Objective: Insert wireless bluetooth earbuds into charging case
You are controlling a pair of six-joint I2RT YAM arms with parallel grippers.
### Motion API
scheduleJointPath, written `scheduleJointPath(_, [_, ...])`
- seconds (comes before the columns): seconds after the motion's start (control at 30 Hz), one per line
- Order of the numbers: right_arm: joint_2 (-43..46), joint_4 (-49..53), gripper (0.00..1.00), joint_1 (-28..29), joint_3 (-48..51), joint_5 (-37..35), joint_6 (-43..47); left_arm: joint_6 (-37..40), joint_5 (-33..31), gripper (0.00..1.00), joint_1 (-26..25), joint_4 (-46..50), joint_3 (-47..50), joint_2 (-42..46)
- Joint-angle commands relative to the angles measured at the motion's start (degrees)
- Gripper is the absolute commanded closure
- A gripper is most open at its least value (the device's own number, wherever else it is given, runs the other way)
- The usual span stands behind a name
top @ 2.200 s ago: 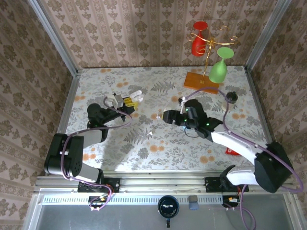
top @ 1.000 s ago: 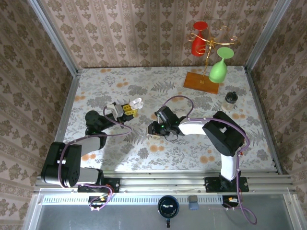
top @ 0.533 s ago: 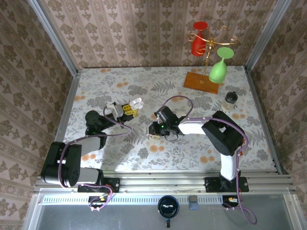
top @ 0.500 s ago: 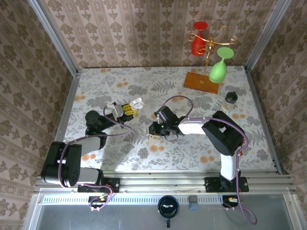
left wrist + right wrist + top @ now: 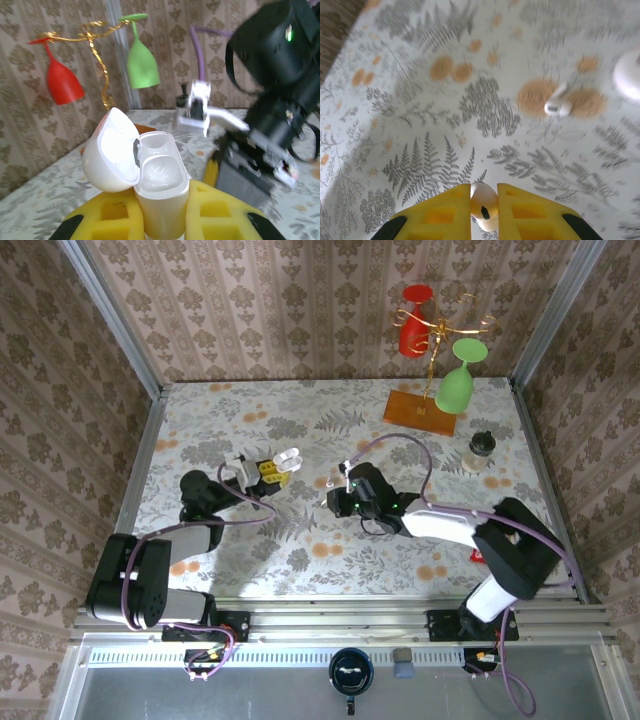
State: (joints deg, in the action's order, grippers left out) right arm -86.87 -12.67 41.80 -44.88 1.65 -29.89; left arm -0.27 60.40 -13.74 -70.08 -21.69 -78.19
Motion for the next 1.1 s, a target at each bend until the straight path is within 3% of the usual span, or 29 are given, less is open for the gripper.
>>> scheduleJointPath(0.0, [6.64, -0.51, 0.82, 0.2, 0.51, -5.08, 9.92, -1.28, 5.42, 1.0, -0.83, 1.87, -1.21, -1.21])
scheduleJointPath(0.13, [13.83, 5.14, 0.82, 0.47, -1.71, -4.38, 17.65, -1.4, 6.47, 1.0, -1.03, 1.97, -1.42, -1.87])
scheduleJointPath(0.3, [16.82, 10.51, 0.83, 1.96, -6.88, -4.28, 25.37, -1.16, 7.88, 1.0, -1.55, 3.02, -1.77, -1.87])
scheduleJointPath(0.57, [12.53, 16.67, 0.83, 6.42, -16.88, -2.74, 33.56, 2.95, 10.91, 1.0, -3.04, 12.91, -4.31, -1.52])
scheduleJointPath(1.07, [3.64, 20.43, 0.82, 10.93, -24.57, -4.66, 37.86, 1.79, 9.43, 1.0, -3.84, 9.05, -2.66, 0.23])
